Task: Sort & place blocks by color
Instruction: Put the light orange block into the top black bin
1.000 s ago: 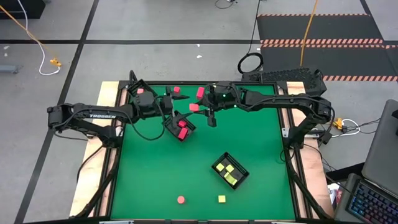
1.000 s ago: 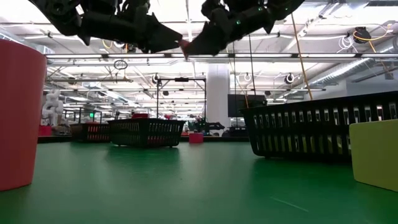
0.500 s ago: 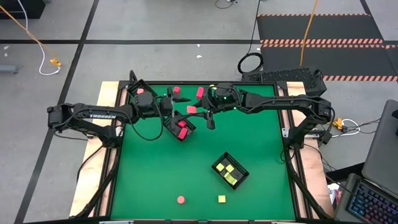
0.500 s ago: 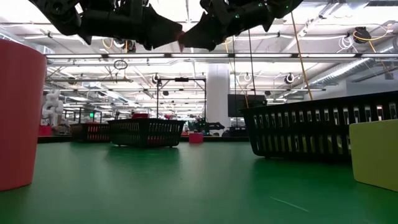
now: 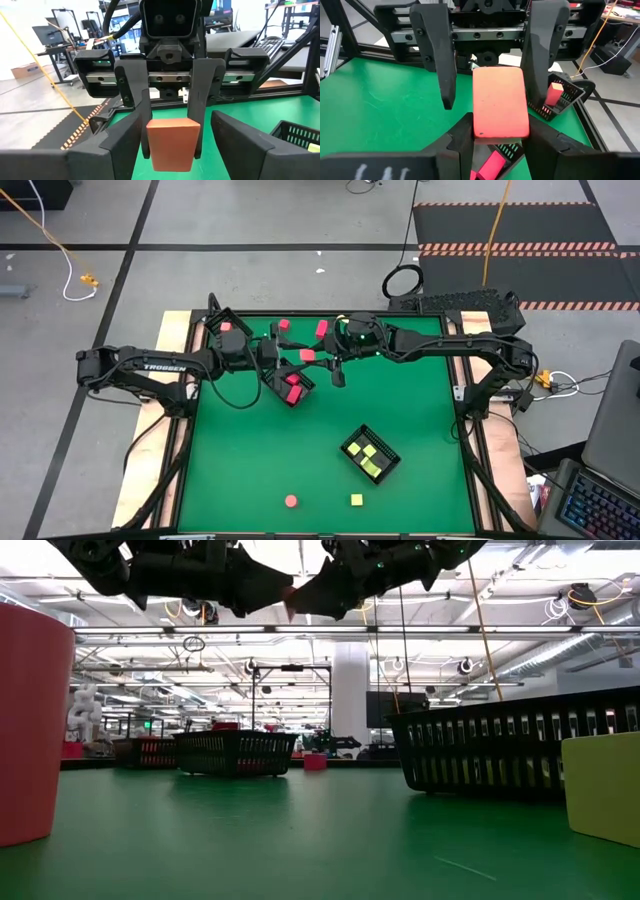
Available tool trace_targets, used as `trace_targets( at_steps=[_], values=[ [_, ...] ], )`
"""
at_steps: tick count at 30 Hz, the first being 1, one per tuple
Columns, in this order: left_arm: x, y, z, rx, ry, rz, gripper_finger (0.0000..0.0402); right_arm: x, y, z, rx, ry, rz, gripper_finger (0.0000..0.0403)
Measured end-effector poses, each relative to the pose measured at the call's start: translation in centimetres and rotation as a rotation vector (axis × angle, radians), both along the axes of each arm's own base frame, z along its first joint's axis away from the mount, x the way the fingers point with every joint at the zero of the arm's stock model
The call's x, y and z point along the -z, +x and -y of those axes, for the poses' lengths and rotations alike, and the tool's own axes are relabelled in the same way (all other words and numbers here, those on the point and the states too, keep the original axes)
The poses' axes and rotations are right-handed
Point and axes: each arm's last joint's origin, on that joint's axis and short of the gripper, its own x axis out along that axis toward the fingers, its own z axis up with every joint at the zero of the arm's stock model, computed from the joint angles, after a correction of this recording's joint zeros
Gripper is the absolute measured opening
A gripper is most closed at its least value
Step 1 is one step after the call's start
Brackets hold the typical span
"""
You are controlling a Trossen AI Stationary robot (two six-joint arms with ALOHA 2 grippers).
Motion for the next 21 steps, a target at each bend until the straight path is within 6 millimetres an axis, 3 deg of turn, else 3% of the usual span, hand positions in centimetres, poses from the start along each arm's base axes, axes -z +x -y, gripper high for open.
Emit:
trace_targets(
  at_steps=[7,14,21],
  values=[
    [-0.17,0.0,0.0,0.0,-0.01,0.018,0.0214,-0.09,0.03,0.01,0.002,0.006,0.009,0.0121],
    [-0.15,0.07,-0.11,-0.029,-0.041,0.026,0.013,-0.16,0.05,0.01,0.002,0.009,0.015,0.0121],
    [0.02,0.19,-0.17,-0.032,-0.043,0.02,0.0131,-0.22,0.07,0.07,0.014,0.01,0.023,0.0124]
  ],
)
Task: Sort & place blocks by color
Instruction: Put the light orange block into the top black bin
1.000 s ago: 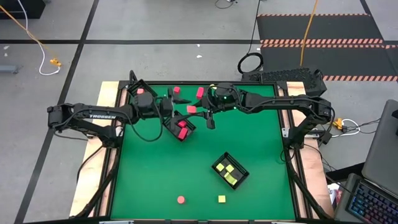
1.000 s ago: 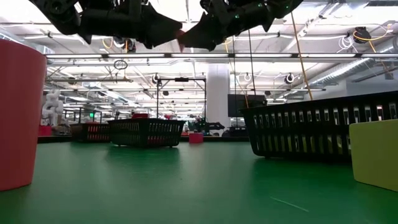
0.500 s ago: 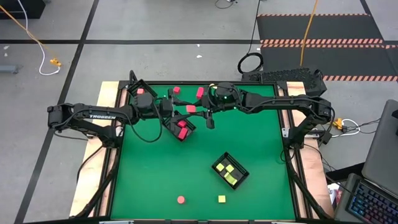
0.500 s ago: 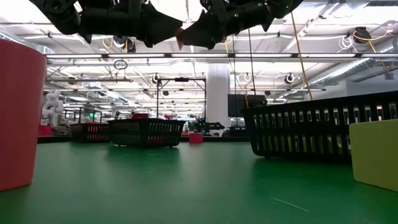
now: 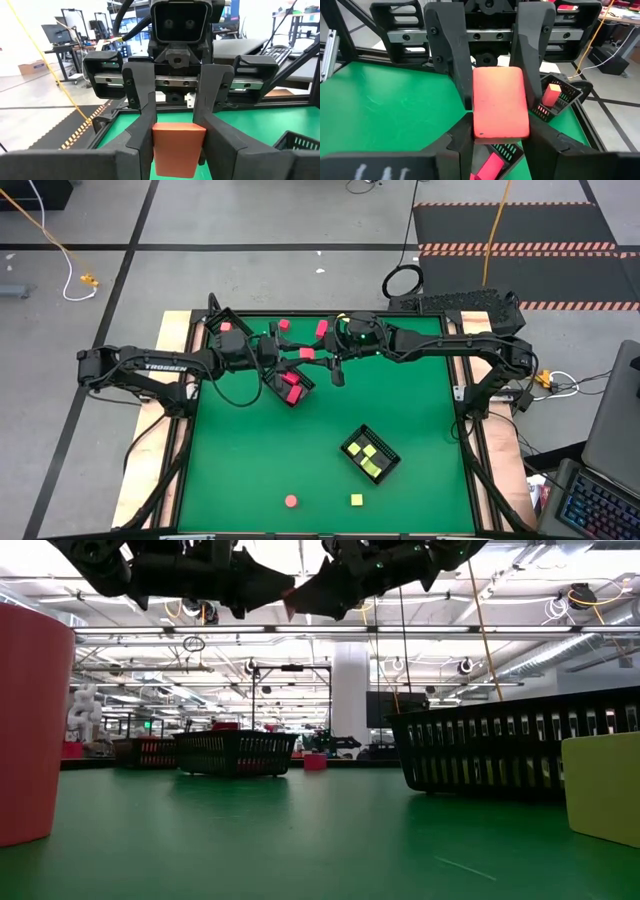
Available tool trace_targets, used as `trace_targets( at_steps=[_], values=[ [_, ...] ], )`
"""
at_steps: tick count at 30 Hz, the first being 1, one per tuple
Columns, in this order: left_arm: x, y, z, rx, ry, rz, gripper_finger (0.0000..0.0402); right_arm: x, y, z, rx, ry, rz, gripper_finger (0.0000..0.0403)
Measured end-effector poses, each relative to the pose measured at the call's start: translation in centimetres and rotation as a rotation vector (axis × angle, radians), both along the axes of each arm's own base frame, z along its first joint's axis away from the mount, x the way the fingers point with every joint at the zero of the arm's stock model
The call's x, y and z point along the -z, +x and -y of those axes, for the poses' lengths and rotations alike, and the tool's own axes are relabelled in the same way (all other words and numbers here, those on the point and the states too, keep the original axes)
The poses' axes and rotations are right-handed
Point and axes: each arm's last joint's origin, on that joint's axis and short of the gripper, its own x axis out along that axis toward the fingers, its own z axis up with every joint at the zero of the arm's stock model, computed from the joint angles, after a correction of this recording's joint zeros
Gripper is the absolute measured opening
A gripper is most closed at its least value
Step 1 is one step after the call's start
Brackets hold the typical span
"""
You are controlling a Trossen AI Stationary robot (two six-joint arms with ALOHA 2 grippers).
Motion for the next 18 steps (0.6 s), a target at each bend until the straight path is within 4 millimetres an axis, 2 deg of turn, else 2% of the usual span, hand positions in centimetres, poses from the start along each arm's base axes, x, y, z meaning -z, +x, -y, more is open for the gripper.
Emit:
trace_targets(
  at_steps=[5,10,14,18],
  values=[
    [0.0,-0.3,-0.2,-0.02,-0.008,-0.022,0.0131,0.0,0.0,0.2,0.078,-0.019,-0.007,0.0202],
    [-0.6,-1.8,-0.9,-0.092,-0.009,-0.068,0.0131,0.6,-0.3,0.6,0.21,-0.05,-0.082,0.0266],
    [-1.2,-3.5,-1.4,-0.203,0.005,-0.132,0.0131,1.1,-0.5,0.7,0.281,-0.07,-0.149,0.029],
    [-1.3,-5.5,-2.1,-0.407,0.014,-0.222,0.0131,1.6,-0.8,0.8,0.318,-0.082,-0.207,0.0297]
  ],
)
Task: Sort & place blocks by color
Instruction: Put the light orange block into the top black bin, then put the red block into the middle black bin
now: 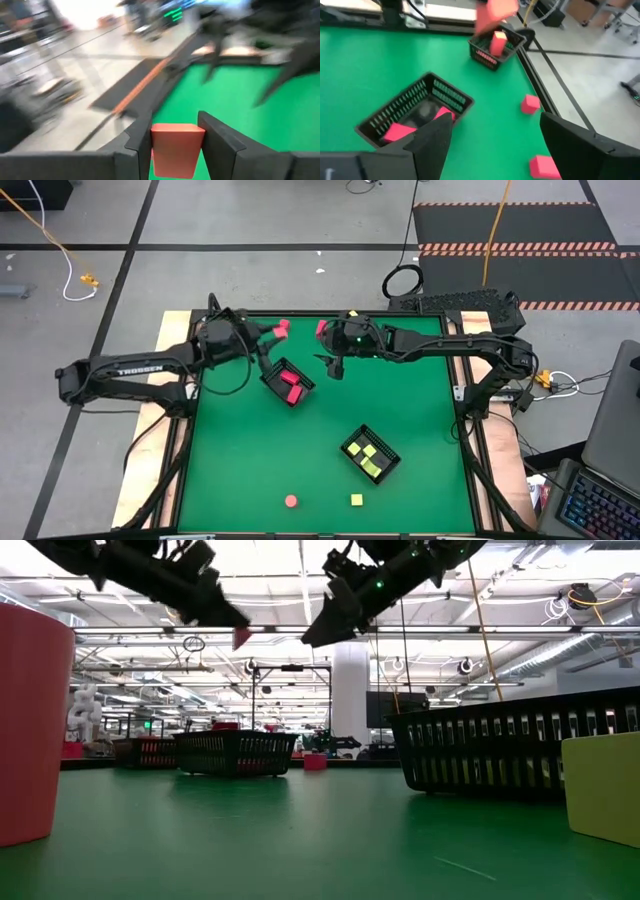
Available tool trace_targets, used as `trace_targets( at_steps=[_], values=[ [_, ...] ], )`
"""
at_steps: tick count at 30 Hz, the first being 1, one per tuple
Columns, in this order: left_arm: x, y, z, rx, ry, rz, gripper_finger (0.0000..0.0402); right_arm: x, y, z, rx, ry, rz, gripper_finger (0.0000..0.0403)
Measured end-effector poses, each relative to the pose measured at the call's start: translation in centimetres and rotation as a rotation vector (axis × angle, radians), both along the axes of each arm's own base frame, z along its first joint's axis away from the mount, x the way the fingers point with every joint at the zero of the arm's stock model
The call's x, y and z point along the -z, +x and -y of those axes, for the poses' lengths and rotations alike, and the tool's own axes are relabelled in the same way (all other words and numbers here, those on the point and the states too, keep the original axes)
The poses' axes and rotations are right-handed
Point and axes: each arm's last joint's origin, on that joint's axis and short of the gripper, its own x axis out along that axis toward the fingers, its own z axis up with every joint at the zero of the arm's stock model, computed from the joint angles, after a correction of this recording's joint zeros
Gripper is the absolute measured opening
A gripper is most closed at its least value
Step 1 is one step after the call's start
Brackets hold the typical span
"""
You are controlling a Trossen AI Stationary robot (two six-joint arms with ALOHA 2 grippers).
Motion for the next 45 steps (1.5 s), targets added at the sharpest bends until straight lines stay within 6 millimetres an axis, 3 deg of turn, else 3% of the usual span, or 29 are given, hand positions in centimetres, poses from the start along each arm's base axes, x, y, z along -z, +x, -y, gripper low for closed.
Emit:
trace_targets(
  at_steps=[7,12,27,29,37,40,45],
  values=[
    [1.0,-2.6,-2.2,-0.43,-0.049,-0.126,0.0131,0.1,0.0,0.0,0.012,0.023,-0.001,0.0292],
    [2.2,-3.9,-3.8,-0.635,-0.075,-0.222,0.0131,0.1,-0.1,0.0,0.011,0.025,-0.01,0.0291],
    [6.6,-4.9,-8.2,-0.815,-0.233,-0.434,0.0131,0.2,-0.1,0.0,0.034,0.069,-0.002,0.029],
    [7.1,-5.0,-8.7,-0.834,-0.248,-0.453,0.0156,0.2,-0.1,0.0,0.035,0.071,-0.002,0.029],
    [7.9,-5.3,-9.4,-0.871,-0.281,-0.466,0.0344,0.2,-0.1,0.0,0.035,0.071,-0.002,0.029],
    [7.7,-5.3,-9.2,-0.868,-0.277,-0.456,0.0377,0.2,-0.1,0.0,0.035,0.071,-0.002,0.029],
    [6.7,-5.3,-8.6,-0.842,-0.263,-0.408,0.0388,0.4,-0.2,-0.1,0.035,0.074,-0.015,0.029]
  ],
)
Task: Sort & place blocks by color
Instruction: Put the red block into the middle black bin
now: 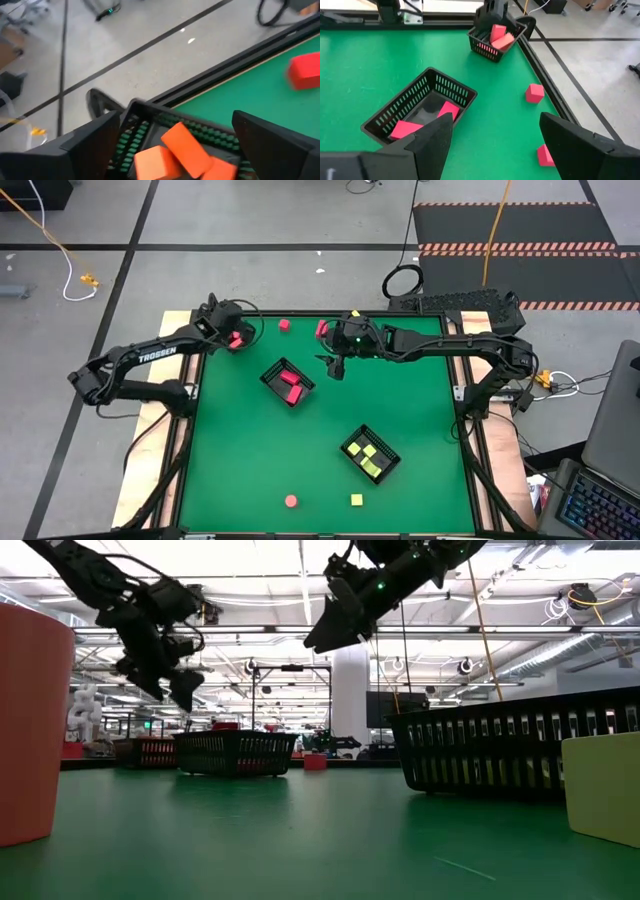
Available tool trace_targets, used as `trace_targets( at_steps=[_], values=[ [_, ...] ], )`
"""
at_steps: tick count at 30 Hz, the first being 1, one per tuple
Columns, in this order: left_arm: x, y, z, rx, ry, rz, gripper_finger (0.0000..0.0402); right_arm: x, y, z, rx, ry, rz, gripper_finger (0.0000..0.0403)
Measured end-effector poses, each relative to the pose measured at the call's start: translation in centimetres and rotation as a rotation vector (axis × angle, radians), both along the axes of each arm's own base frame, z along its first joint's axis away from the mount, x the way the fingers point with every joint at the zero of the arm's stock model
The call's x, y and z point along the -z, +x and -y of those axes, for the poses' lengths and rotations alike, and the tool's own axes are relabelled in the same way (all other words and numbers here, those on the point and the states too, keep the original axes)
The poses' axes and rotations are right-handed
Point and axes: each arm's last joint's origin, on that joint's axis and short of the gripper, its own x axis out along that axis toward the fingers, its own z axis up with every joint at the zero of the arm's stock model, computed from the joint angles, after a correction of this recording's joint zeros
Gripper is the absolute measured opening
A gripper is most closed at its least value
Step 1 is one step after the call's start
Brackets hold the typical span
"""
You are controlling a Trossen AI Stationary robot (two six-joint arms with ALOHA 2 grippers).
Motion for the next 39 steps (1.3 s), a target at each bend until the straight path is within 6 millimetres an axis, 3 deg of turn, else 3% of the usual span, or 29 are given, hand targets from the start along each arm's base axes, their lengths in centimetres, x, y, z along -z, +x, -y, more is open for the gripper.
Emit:
trace_targets(
  at_steps=[7,16,20,26,31,39],
  values=[
    [-2.8,0.4,2.0,0.233,0.009,0.221,0.0389,0.0,-0.2,0.7,0.018,0.0,-0.003,0.029],
    [-5.3,0.7,3.8,0.51,0.022,0.447,0.039,1.5,-1.5,4.6,0.163,0.075,-0.095,0.029],
    [-5.7,1.0,3.9,0.575,0.027,0.491,0.039,1.4,-0.6,5.8,0.194,0.102,-0.156,0.029],
    [-6.0,1.0,3.7,0.585,0.055,0.52,0.039,0.8,2.4,9.1,0.311,0.207,-0.152,0.029],
    [-6.0,0.9,3.6,0.579,0.055,0.515,0.039,2.7,4.7,11.7,0.398,0.293,-0.234,0.029],
    [-5.6,0.8,3.7,0.574,0.024,0.488,0.039,6.9,5.8,14.8,0.533,0.405,-0.291,0.029]
  ],
)
